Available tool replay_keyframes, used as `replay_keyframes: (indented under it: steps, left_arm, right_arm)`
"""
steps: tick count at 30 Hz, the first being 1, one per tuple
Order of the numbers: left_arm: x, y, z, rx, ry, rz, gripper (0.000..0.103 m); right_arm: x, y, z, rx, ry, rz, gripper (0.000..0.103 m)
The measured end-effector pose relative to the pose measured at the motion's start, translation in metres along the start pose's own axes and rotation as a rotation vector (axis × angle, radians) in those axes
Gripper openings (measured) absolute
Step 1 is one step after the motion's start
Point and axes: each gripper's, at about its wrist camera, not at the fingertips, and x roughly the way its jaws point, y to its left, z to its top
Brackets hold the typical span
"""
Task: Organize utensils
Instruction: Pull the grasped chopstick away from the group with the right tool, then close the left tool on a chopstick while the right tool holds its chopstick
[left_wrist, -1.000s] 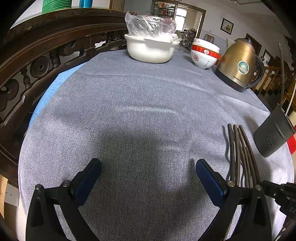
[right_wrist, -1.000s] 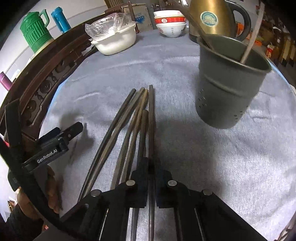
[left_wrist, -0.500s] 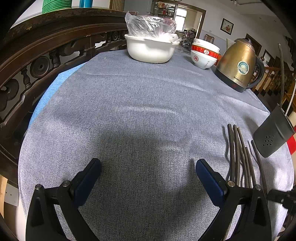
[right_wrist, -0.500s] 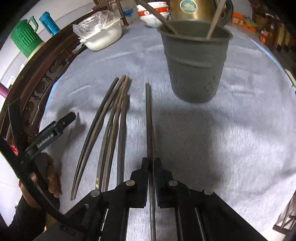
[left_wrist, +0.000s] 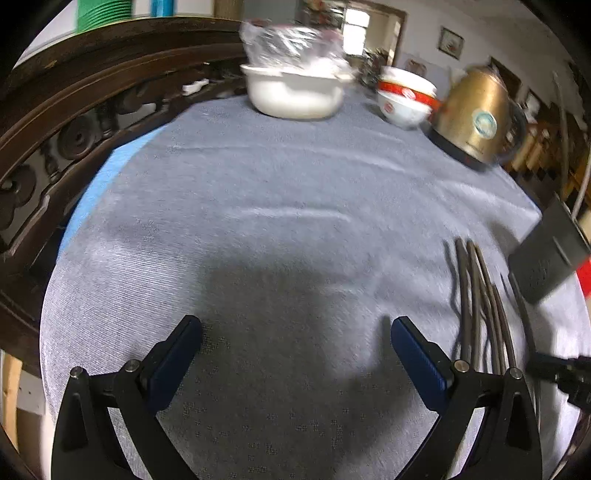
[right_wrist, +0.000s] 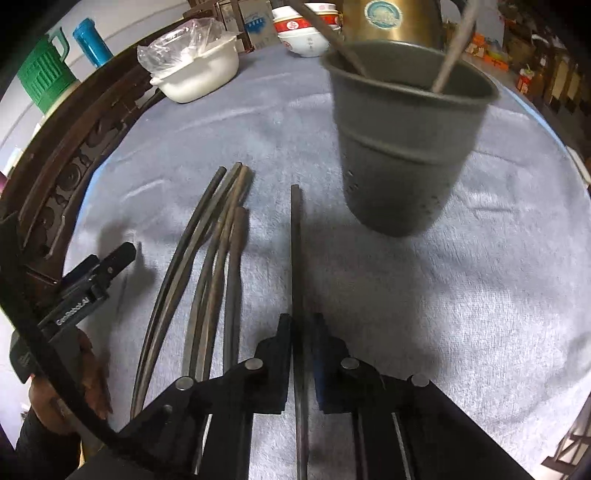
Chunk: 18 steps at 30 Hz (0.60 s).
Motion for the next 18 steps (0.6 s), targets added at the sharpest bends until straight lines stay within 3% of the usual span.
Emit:
replay_keyframes:
  steps: [6,10,15,18]
  left_arm:
    - [-0.002,-0.031,0.009,0.064,0.181,-0.165,0.101]
    - [0.004,-0.048,0.016,0.124,0.244,-0.158,0.087]
    - [0.009,-0.067,0.026,0.167,0.327,-0.130,0.081]
    - [0.012,-0.077,0.030,0.180,0.368,-0.124,0.073]
  right_arm:
    - [-0.004,-0.009,-0.003,0.005,-0.012,0.030,0.010]
    - [-0.006,-0.015,-0.005,0.017,-0.026,0.054,0.010]
    - [-0.007,-0.020,-0.008,0.030,-0.042,0.091,0.010]
    - [-0.008,-0.023,-0.009,0.031,-0.048,0.105,0.010]
